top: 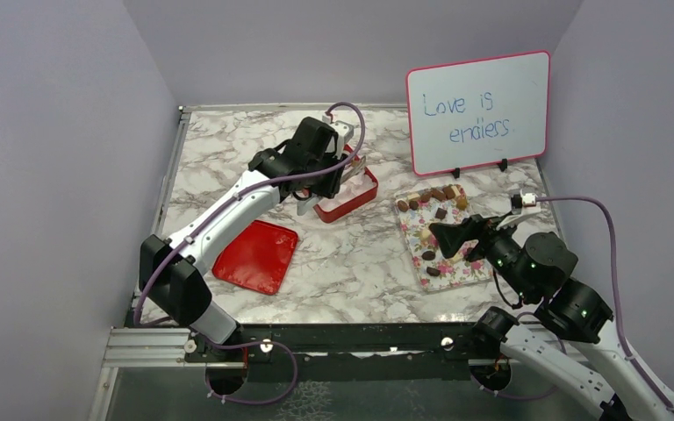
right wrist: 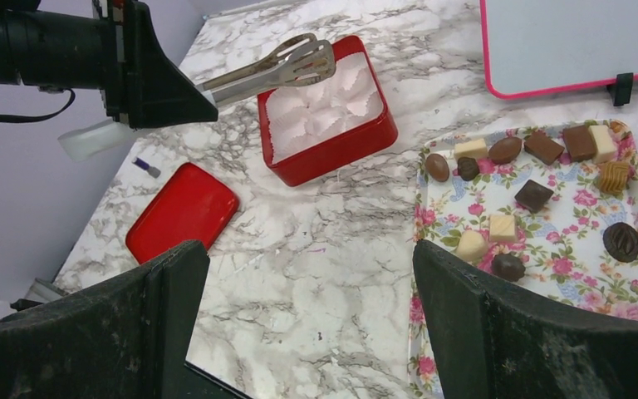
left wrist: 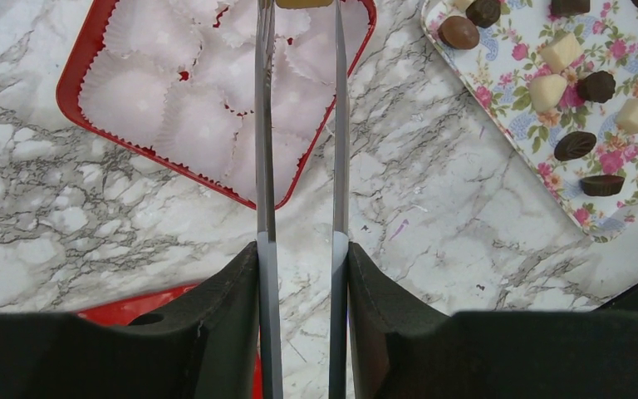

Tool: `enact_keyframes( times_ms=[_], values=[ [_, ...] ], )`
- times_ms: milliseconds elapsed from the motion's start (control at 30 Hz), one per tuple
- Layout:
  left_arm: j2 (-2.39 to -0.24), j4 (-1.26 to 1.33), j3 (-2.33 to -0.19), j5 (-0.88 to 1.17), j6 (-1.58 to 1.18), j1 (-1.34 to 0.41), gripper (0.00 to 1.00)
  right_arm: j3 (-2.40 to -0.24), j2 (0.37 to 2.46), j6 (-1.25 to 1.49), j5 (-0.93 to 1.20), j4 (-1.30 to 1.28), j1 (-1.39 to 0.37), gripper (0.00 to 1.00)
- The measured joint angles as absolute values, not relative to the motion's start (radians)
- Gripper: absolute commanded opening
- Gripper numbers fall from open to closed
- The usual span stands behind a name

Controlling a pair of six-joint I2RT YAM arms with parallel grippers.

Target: Pack the chocolate

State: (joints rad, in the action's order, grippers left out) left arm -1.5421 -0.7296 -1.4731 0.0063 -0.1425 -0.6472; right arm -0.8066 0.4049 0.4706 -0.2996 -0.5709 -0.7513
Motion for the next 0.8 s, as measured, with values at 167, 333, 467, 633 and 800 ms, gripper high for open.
enact_keyframes(
  times_ms=[167,333,467,633,800],
  values=[
    [-1.56,-0.727,-1.473,0.058,-0.143,-0.632,0.34,-0.806,0.417,0.47,-0.296,-0.562,-0.751,0.99],
    [-1.599,-0.728,-1.473,0.107,-0.142,-0.625,0.34,-0.803,0.419,0.471,-0.295,-0.561,-0.751,0.99],
    [-1.625,-0.722,-1.473,0.141,-0.141,-0.616,0.33,-0.803,0.418,0.47,-0.295,-0.561,-0.751,0.99],
    [-1.66,-0.712,-1.465,0.152,-0.141,-0.605,0.34,-0.803,0.411,0.471,-0.295,-0.561,-0.751,0.99],
    [-1.674,-0.709,-1.454,0.154,-0.138,-0.599,0.34,-0.803,0.406,0.471,-0.295,-0.561,-0.751,0.99]
  ],
)
